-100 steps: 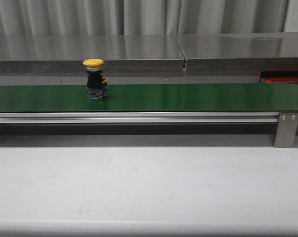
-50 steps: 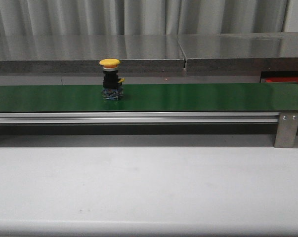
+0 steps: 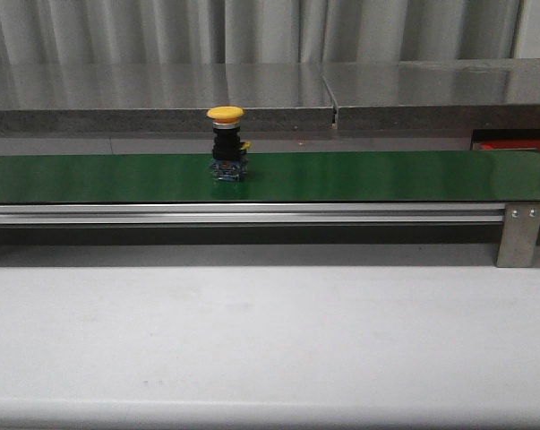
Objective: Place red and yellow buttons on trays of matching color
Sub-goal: 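Carry the red button to the red tray and release it with the right gripper, then grasp the yellow button at the belt's end with the right gripper, then lower the yellow button into the yellow tray and open the right gripper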
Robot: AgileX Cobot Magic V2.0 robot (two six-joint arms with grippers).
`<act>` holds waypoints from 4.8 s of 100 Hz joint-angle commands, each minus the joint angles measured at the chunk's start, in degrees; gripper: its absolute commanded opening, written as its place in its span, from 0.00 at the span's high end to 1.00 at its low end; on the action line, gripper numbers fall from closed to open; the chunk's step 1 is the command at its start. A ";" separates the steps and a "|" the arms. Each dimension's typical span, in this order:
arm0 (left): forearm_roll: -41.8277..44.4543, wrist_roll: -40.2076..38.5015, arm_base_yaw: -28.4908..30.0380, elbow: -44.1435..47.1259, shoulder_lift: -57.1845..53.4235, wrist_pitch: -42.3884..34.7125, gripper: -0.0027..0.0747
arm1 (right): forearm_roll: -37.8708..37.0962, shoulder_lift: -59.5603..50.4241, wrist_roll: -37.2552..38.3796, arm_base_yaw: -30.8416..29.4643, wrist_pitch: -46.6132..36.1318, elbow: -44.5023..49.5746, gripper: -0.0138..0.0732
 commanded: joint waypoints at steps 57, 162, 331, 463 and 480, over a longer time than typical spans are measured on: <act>-1.17 0.00 -0.53 -1.60 0.03 -3.41 0.99 | 0.59 -13.83 -3.31 0.45 5.23 -7.16 0.12; -1.17 0.00 -0.53 -1.60 0.03 -3.41 0.99 | 4.69 -27.65 -12.50 35.66 -4.43 20.12 0.12; -1.17 0.00 -0.53 -1.60 0.03 -3.41 0.99 | 6.86 -40.91 -8.18 2.22 -0.43 28.45 0.59; -1.17 0.00 -0.53 -1.60 0.03 -3.41 0.99 | 7.40 -21.59 -9.87 -5.14 -16.92 32.15 0.09; -1.17 0.00 -0.53 -1.60 0.03 -3.41 0.99 | 8.49 -25.43 -9.87 -4.86 -16.97 31.85 0.09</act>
